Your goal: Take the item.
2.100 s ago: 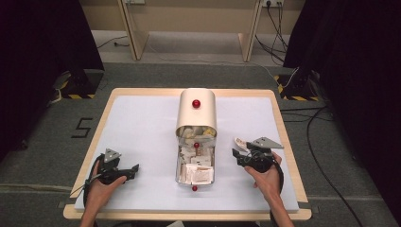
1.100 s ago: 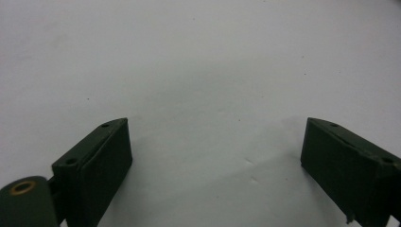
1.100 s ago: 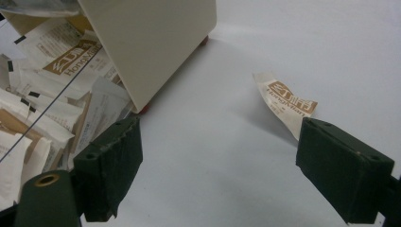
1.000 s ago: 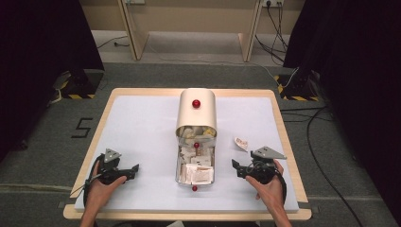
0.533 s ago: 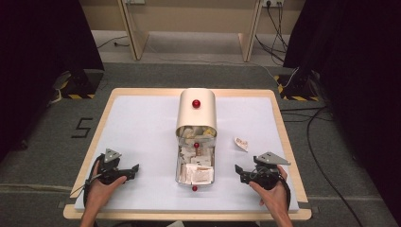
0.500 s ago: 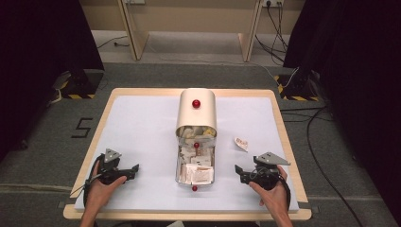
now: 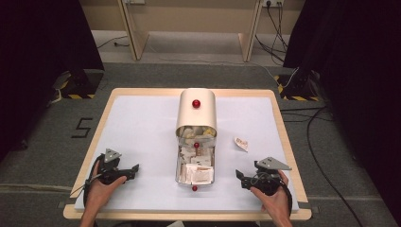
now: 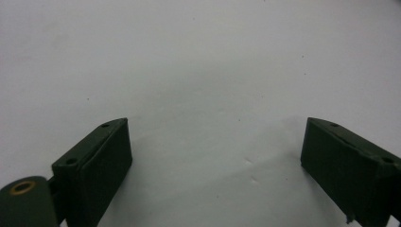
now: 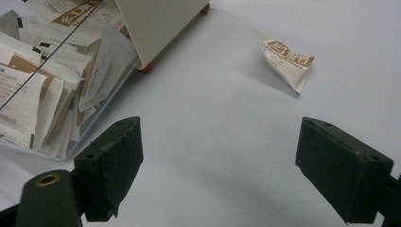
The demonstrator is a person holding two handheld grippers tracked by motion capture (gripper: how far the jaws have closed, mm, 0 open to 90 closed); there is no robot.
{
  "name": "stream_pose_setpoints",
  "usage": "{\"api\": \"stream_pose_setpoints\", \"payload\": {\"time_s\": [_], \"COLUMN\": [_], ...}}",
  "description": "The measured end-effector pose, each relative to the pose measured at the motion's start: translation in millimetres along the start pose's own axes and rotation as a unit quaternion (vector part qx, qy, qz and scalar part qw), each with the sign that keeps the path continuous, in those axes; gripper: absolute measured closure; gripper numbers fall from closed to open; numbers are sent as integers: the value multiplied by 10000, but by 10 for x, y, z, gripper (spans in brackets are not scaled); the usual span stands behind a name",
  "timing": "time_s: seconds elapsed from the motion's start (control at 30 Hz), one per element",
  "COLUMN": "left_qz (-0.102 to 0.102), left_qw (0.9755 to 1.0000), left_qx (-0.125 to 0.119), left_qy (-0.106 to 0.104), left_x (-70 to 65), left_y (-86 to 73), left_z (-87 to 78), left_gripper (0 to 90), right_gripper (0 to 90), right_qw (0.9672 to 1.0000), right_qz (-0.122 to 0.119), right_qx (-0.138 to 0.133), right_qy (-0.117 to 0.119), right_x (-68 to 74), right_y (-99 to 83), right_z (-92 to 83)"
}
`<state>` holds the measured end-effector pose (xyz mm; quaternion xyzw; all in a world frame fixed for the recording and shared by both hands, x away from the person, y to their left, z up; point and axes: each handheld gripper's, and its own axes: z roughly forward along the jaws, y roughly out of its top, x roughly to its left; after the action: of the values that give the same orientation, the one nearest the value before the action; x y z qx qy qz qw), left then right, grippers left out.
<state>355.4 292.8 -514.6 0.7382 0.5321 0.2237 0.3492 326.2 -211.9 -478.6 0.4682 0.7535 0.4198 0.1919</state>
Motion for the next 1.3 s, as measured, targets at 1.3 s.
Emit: {"api": "stream_pose_setpoints", "payload": {"time_s": [1.3], "left_qz": [29], "left_qw": [10000], "left_qx": [7], "left_qy": [27], "left_x": [-7], "left_y": [0], "left_z": [2], "left_gripper": [86], "right_gripper": [163], "right_qw": [9989], "right_qz": [-41], "right_qx": [472], "right_qy": [-61], "right_x": [26], "right_y": [-311], "right_z": [-183]}}
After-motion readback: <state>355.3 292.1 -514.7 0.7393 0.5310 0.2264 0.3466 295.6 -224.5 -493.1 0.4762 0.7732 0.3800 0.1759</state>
